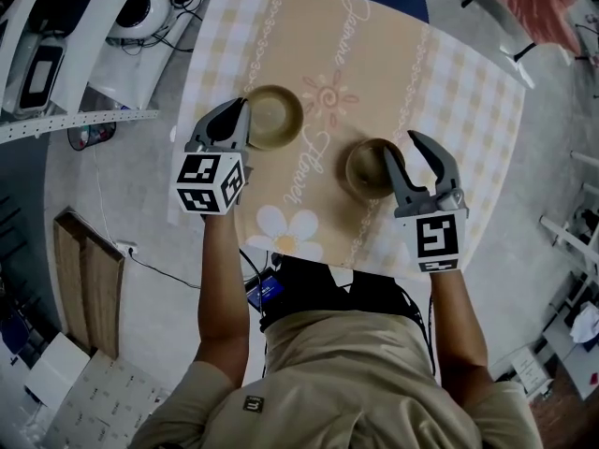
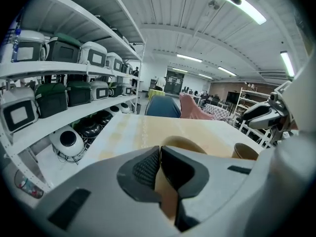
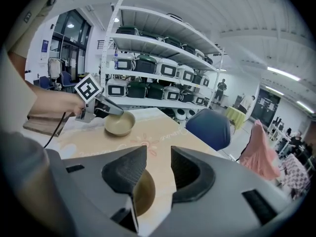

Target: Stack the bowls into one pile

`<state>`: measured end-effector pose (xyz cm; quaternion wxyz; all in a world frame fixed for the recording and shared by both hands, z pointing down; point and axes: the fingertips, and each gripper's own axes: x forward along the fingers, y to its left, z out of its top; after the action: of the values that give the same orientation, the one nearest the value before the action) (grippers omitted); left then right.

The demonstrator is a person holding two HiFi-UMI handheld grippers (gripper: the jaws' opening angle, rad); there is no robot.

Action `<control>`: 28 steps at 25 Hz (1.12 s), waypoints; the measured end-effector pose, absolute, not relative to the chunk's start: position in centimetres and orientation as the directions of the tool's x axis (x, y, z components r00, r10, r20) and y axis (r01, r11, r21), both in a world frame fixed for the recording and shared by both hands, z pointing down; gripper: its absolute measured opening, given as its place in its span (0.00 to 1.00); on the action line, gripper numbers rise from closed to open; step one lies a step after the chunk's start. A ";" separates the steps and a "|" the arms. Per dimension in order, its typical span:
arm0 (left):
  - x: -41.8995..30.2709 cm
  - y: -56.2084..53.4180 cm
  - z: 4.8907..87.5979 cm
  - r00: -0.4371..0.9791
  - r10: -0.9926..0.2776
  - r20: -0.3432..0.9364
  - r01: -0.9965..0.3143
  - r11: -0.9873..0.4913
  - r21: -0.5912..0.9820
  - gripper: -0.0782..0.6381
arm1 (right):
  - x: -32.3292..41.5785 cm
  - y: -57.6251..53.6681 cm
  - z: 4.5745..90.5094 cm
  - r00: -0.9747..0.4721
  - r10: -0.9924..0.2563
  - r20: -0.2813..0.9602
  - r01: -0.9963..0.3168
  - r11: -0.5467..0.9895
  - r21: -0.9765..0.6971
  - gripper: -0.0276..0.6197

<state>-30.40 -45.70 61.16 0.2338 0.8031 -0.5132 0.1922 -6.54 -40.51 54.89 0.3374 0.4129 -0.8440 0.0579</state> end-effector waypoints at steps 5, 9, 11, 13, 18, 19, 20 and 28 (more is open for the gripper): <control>-28.2 -45.1 58.2 0.435 -0.733 0.523 -0.897 -0.406 0.177 0.13 | -5.2 -40.8 53.5 -0.430 -0.684 0.590 -0.756 0.629 0.179 0.28; -26.0 -44.6 56.3 0.461 -0.729 0.506 -0.882 -0.438 0.174 0.13 | -4.2 -40.8 52.7 -0.432 -0.696 0.574 -0.764 0.621 0.177 0.28; -24.7 -44.2 55.6 0.474 -0.724 0.501 -0.875 -0.450 0.177 0.13 | -3.5 -40.6 52.1 -0.434 -0.700 0.568 -0.768 0.617 0.174 0.28; -23.3 -43.8 55.1 0.489 -0.715 0.500 -0.866 -0.467 0.180 0.13 | -2.8 -40.4 51.7 -0.433 -0.707 0.560 -0.773 0.610 0.173 0.28; -19.5 -42.6 54.9 0.528 -0.681 0.508 -0.840 -0.509 0.191 0.13 | -0.7 -40.1 50.8 -0.426 -0.724 0.543 -0.787 0.592 0.172 0.28; -18.8 -42.4 54.9 0.534 -0.675 0.509 -0.835 -0.515 0.193 0.13 | -0.3 -40.1 50.7 -0.426 -0.726 0.540 -0.788 0.591 0.172 0.28; -18.1 -42.2 54.9 0.540 -0.670 0.510 -0.831 -0.522 0.195 0.13 | 0.1 -40.0 50.6 -0.427 -0.728 0.537 -0.789 0.590 0.172 0.28; -13.9 -40.9 56.0 0.560 -0.630 0.539 -0.810 -0.551 0.198 0.13 | 3.4 -38.8 51.0 -0.415 -0.731 0.542 -0.804 0.573 0.157 0.28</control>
<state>-13.95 -40.91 55.98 0.2176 0.8559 -0.4206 0.2077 3.41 -38.80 51.00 0.2885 0.4575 -0.8387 0.0636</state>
